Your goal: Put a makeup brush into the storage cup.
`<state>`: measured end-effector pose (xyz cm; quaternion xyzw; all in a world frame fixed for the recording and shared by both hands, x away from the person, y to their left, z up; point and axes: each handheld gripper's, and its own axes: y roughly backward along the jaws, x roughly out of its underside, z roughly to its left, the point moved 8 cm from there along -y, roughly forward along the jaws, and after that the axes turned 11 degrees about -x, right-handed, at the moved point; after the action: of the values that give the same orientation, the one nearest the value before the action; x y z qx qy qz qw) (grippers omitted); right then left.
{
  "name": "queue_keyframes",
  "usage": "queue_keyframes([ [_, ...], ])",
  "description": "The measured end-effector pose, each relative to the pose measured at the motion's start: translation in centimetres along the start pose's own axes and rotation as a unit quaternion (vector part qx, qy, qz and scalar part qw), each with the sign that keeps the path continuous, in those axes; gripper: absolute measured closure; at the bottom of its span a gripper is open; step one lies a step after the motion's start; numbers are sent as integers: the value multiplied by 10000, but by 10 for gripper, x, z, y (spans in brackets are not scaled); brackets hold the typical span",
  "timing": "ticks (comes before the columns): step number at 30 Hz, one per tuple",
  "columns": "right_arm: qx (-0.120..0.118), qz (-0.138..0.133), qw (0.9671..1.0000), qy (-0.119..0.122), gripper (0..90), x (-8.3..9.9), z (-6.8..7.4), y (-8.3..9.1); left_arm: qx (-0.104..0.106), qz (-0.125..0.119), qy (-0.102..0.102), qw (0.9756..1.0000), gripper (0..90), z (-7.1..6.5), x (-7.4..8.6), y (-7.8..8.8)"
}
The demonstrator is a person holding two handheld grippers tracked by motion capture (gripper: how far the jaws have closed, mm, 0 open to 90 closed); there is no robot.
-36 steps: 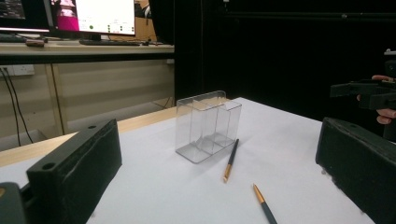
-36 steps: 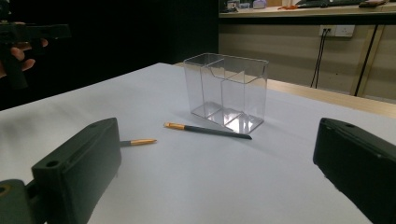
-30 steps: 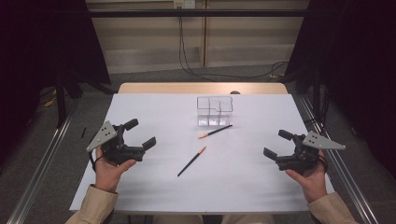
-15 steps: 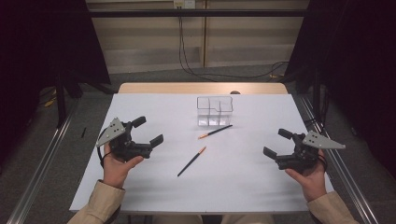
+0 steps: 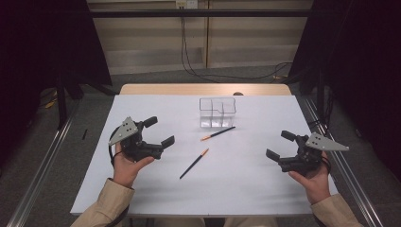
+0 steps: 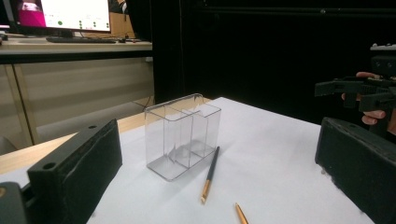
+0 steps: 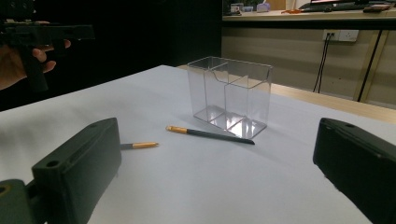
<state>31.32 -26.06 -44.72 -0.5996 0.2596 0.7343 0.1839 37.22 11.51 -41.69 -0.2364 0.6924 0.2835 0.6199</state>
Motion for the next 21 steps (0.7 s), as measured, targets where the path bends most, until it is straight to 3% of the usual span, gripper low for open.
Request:
queue_keyframes([
  [21, -65, -21, 10000, 13, 6, -1, 2, -1, 259, 111, -3, 9996, 3, -19, 4, -25],
])
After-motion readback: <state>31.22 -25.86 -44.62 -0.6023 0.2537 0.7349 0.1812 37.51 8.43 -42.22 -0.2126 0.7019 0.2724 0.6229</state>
